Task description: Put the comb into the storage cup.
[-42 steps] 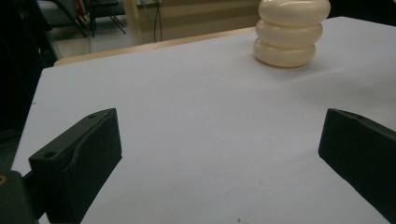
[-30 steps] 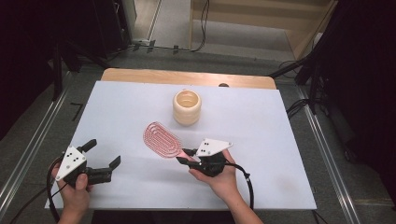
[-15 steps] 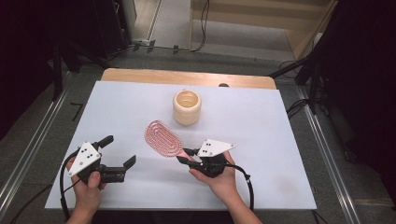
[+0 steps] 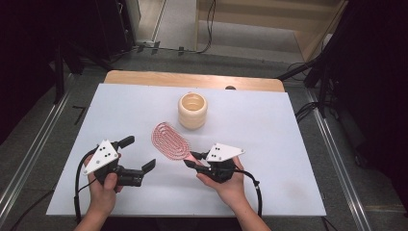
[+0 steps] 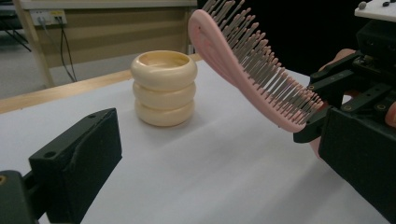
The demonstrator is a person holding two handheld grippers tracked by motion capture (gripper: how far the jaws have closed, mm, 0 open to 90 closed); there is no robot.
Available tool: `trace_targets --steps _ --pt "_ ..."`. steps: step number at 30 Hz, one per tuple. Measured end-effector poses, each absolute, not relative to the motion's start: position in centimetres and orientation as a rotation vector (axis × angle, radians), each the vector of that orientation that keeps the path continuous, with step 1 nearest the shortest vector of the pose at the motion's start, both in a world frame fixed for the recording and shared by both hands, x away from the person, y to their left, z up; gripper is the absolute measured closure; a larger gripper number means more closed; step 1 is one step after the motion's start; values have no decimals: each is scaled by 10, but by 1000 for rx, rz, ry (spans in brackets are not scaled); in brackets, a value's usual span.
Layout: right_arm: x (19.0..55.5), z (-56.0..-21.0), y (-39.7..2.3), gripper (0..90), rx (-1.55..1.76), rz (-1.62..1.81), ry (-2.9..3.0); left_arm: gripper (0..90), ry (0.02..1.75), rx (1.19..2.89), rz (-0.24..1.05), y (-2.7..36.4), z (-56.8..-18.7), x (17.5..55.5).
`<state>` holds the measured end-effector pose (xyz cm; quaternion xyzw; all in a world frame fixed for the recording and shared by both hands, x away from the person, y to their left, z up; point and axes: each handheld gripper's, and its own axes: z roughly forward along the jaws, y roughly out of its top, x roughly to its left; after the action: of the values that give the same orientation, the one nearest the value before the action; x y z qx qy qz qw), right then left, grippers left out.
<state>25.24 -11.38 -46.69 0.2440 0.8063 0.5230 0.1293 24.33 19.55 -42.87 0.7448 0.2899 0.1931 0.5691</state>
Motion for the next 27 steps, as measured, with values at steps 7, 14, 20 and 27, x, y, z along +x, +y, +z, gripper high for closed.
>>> trace_targets --steps 7,14,20,27 --pt "250 -466 -115 672 711 1527 2331 0 668 1752 407 178 -426 246" --pt "250 -466 -115 672 701 1535 2327 48 670 1748 382 164 -424 249" --pt "249 -466 -114 672 698 1533 2319 140 701 1763 378 154 -422 250" --pt "247 -467 -112 672 683 1537 2319 222 725 1761 355 147 -421 250"
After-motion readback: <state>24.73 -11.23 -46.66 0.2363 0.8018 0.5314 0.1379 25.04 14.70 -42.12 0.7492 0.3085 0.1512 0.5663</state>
